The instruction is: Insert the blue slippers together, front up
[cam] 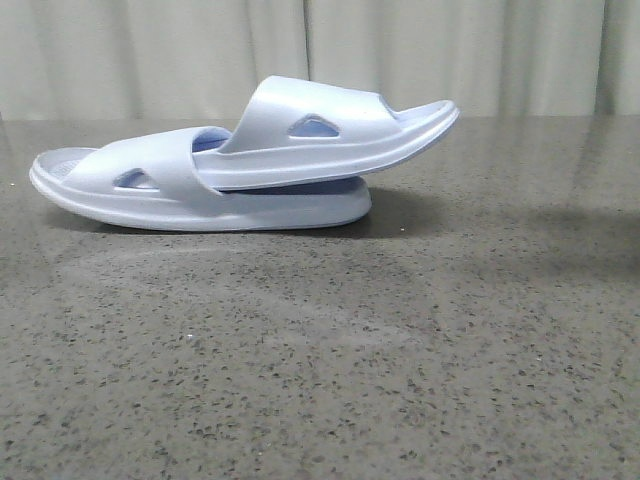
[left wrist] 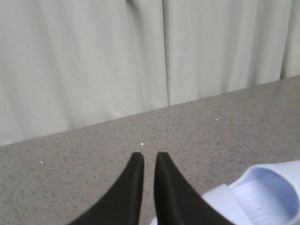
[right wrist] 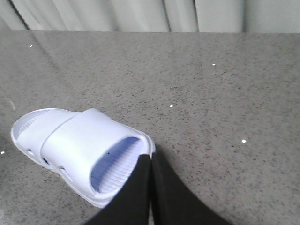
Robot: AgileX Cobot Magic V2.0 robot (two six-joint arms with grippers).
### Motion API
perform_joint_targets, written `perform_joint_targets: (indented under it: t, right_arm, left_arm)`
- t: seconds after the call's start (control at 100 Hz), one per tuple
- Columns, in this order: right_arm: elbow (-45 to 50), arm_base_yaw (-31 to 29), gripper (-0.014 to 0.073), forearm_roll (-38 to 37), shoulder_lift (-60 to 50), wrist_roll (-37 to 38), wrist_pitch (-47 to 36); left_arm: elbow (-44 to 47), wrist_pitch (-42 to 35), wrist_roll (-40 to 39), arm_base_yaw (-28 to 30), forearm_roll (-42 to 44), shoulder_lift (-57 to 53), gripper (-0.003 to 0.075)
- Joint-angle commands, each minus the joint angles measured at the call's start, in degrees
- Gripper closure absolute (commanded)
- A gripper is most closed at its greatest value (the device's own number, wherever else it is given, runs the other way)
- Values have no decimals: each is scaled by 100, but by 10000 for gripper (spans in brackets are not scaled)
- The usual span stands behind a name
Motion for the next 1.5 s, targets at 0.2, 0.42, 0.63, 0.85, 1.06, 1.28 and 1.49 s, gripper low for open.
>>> perform_joint_targets:
  t: [0.2,0.42,0.63,0.85,1.06,1.28,1.49]
  right_arm:
    - [1980,459,673,202,-2206,-156,-1325]
    - [3011,459,673,739,-3642,-156,-1476]
    - [3048,459,673,752,-3926,-156,-1482]
    - [3048,459,673,752,-3926,-156,-1482]
    - [3048,459,673,752,-3926,-156,-1482]
    - [3048,459,673,752,-3926,-156,-1482]
    - [3048,459,673,752,-3926,-156,-1470]
  left_arm:
    - [1713,-6,1864,-65,-2744,-1233,705]
    - [2730,166,2354,-65,-3285,-2088,705]
    - [2757,337,2343,-72,-3285,-2267,705]
    - [2757,349,2343,-72,-3285,-2267,705]
    - [2757,349,2343,-72,-3285,-2267,705]
    - [2757,337,2343,-72,-3285,-2267,705]
    - [2839,-116,2135,-72,-3285,-2340,705]
